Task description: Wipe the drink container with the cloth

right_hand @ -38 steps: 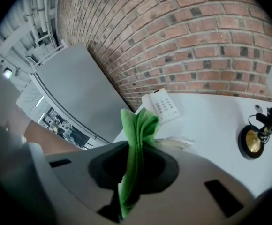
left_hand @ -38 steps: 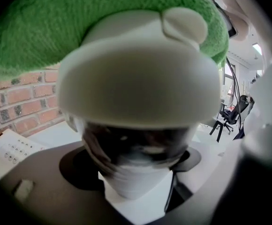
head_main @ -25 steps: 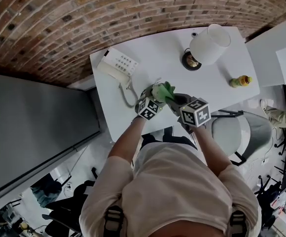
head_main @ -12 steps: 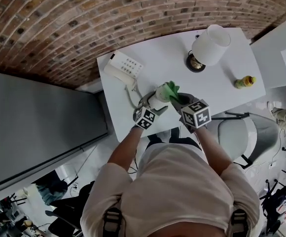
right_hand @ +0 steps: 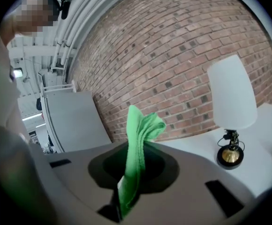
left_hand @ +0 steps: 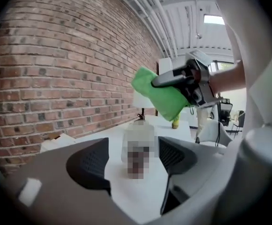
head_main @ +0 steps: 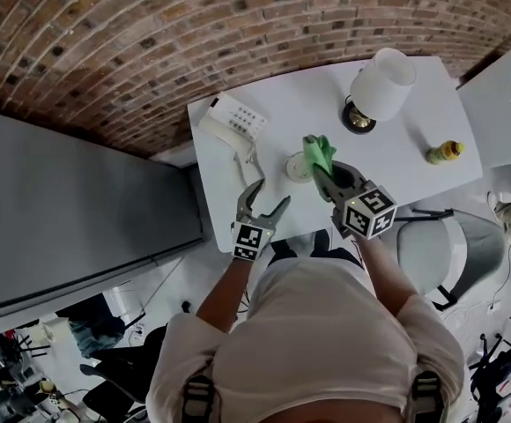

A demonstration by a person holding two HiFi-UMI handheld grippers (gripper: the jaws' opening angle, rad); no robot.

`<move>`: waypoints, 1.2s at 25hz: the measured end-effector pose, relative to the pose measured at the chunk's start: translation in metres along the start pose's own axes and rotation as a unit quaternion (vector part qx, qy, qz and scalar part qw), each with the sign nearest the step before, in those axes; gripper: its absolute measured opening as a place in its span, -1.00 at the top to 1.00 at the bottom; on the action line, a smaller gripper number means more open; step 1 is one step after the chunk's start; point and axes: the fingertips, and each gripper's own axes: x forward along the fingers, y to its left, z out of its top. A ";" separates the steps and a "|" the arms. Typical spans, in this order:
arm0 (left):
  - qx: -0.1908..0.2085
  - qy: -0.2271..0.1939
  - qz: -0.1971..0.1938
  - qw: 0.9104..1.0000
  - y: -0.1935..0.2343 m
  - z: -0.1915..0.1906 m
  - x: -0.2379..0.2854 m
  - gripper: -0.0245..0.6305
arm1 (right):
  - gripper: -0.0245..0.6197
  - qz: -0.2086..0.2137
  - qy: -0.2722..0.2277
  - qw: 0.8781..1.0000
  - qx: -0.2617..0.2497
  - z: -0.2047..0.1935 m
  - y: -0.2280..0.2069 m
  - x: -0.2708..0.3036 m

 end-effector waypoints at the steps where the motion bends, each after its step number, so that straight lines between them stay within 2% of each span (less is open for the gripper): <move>1: -0.012 -0.017 0.015 1.000 0.005 0.014 -0.008 -0.07 | 0.80 -0.002 -0.007 1.000 -0.012 0.006 0.003 -0.002; 3: -0.033 -0.058 0.046 0.997 0.016 0.048 -0.025 0.02 | 0.80 -0.002 -0.018 0.999 -0.038 0.017 0.012 -0.006; 5: -0.039 -0.094 0.080 0.992 0.025 0.080 -0.044 0.22 | 0.80 0.004 -0.028 0.998 -0.062 0.028 0.023 -0.010; 8: -0.041 -0.135 0.119 0.983 0.037 0.116 -0.069 0.77 | 0.80 0.001 -0.053 0.994 -0.096 0.045 0.037 -0.018; 9: -0.044 -0.144 0.126 0.980 0.039 0.124 -0.074 0.89 | 0.80 -0.005 -0.063 0.993 -0.104 0.051 0.039 -0.021; 13: -0.060 -0.151 0.150 0.975 0.046 0.142 -0.086 0.89 | 0.80 -0.041 -0.093 0.988 -0.117 0.067 0.046 -0.034; 17: -0.046 -0.159 0.168 0.972 0.044 0.162 -0.098 0.89 | 0.80 -0.055 -0.098 0.987 -0.115 0.069 0.051 -0.041; 21: -0.048 -0.183 0.181 0.965 0.041 0.180 -0.104 0.89 | 0.80 -0.068 -0.103 0.985 -0.118 0.074 0.051 -0.045; 24: -0.035 -0.190 0.181 0.964 0.035 0.191 -0.106 0.90 | 0.80 -0.077 -0.113 0.983 -0.122 0.081 0.051 -0.048; 30: -0.014 -0.197 0.177 0.964 0.027 0.207 -0.115 0.90 | 0.80 -0.071 -0.121 0.983 -0.116 0.087 0.055 -0.051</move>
